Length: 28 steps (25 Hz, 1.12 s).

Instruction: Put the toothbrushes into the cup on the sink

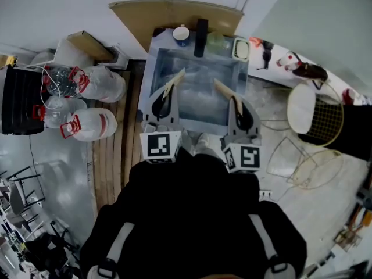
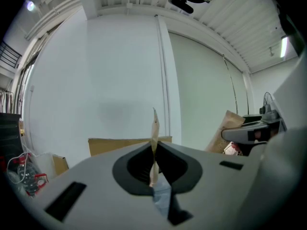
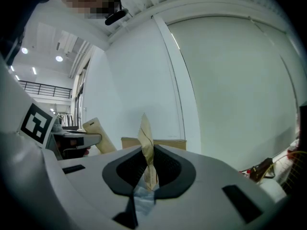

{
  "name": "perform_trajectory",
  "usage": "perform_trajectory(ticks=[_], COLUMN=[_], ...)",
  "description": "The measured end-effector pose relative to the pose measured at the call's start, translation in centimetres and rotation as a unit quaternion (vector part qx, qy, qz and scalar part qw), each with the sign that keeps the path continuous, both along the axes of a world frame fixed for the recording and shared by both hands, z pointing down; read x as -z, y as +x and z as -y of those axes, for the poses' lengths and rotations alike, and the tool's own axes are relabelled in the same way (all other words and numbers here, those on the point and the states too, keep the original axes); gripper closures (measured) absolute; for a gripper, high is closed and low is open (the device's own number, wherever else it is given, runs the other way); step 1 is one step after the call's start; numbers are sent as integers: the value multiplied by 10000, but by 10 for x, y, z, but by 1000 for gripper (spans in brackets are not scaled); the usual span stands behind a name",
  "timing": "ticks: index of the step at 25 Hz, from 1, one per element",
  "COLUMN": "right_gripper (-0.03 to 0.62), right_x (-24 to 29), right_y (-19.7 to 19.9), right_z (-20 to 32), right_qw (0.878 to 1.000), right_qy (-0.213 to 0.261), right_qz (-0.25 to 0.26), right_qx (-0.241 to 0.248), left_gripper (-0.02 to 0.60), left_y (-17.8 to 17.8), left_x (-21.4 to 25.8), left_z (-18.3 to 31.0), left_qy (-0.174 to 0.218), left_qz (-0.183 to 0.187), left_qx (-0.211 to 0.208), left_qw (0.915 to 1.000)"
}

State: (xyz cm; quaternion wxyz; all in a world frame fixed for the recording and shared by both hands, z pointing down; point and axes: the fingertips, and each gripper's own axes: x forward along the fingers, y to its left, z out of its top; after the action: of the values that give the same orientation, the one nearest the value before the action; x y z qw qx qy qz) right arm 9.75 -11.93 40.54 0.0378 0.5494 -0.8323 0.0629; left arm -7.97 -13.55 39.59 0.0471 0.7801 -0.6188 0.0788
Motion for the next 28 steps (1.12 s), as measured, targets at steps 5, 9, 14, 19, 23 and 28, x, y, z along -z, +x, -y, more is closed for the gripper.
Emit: perform_trajectory(ticks=[5, 9, 14, 19, 23, 28], right_gripper=[557, 557, 557, 557, 557, 557], right_x=[2, -3, -11, -16, -22, -27], right_y=[-16, -26, -28, -31, -32, -34], right_z=[17, 28, 41, 53, 60, 65], right_qw=[9999, 9996, 9994, 9989, 9985, 9978], right_qy=[-28, -163, -82, -150, -201, -296], right_qz=[55, 63, -111, -162, -273, -255], right_qx=[-128, -219, -326, -402, -427, -532], left_gripper=[569, 569, 569, 569, 569, 569], left_y=[-15, -22, -29, -36, -41, -45], left_x=[-13, -25, -32, -37, -43, -56], left_z=[44, 79, 117, 152, 177, 204], left_qy=[-186, -298, -306, -302, -332, -450], left_qz=[218, 312, 363, 381, 368, 362], left_qx=[-241, -410, -503, -524, -522, -564], left_qw=[9993, 9982, 9976, 9974, 9974, 9967])
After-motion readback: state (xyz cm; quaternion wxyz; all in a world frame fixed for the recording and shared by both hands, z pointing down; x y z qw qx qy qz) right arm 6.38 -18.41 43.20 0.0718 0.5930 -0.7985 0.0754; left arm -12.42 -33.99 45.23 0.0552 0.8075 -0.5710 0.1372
